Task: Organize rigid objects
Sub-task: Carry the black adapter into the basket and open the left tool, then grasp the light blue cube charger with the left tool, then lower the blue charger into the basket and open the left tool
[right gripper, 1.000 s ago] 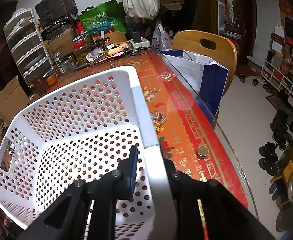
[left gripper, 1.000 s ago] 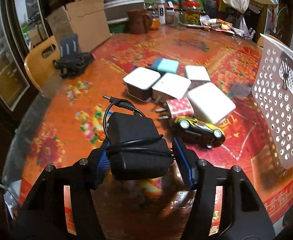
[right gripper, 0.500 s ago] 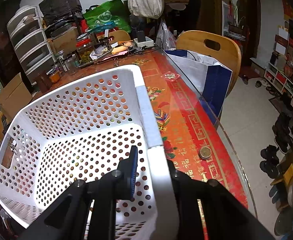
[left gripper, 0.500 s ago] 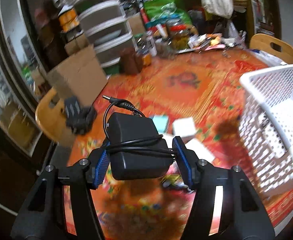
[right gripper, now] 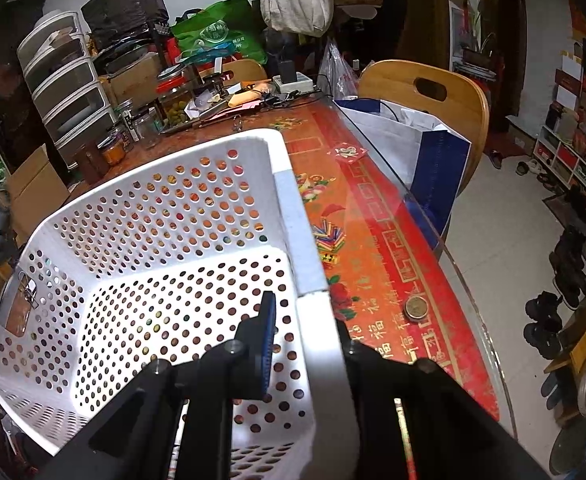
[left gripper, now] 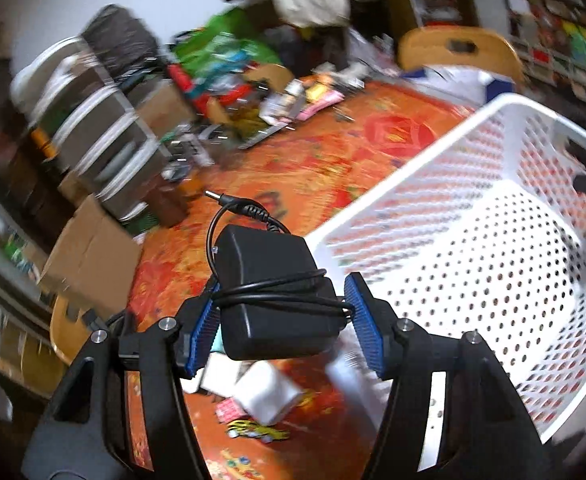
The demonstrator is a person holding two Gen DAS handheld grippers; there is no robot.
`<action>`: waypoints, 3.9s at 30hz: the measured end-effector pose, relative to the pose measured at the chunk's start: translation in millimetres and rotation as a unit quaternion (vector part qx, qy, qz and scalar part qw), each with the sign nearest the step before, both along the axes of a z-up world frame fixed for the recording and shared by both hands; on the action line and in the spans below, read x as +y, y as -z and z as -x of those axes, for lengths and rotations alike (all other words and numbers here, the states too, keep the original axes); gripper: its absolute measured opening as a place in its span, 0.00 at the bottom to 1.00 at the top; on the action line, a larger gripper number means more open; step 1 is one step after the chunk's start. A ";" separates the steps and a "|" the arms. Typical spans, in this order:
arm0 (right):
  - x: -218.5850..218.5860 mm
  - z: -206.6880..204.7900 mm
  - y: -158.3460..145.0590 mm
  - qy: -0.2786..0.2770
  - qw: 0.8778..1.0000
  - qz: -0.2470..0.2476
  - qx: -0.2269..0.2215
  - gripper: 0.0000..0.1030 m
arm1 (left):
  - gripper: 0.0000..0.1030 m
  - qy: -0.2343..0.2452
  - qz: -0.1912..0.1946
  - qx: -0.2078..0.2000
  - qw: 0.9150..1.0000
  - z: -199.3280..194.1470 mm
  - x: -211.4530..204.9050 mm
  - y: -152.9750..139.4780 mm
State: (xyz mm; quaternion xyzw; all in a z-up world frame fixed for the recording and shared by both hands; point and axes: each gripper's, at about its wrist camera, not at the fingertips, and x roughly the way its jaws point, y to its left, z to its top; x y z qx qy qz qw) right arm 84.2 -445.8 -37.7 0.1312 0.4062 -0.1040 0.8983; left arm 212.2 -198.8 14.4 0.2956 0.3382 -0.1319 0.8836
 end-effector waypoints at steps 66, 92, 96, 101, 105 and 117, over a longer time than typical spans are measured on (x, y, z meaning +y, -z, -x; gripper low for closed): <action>5.0 -6.4 2.2 0.009 0.999 0.016 0.031 0.14 | 0.58 -0.193 0.157 0.224 0.942 -185.7 203.7 147.7; 6.5 -6.6 3.1 -0.001 1.000 0.010 0.025 0.14 | 0.58 -0.148 0.125 0.043 0.980 -107.9 162.6 13.2; 6.6 -6.6 2.9 -0.002 1.000 0.009 0.024 0.14 | 0.58 -0.118 0.127 0.017 0.985 -82.0 138.1 -12.1; 6.0 -6.3 3.2 -0.004 1.000 0.007 0.022 0.14 | 0.58 -0.087 0.111 -0.005 0.990 -48.9 100.6 -34.1; 6.3 -6.1 2.9 -0.005 1.000 0.006 0.020 0.14 | 0.58 -0.061 0.113 0.025 0.991 -28.9 68.6 -38.4; 6.0 -4.8 3.4 -0.008 1.000 0.003 0.022 0.14 | 0.58 0.025 0.069 0.104 0.992 -0.4 -25.4 -7.0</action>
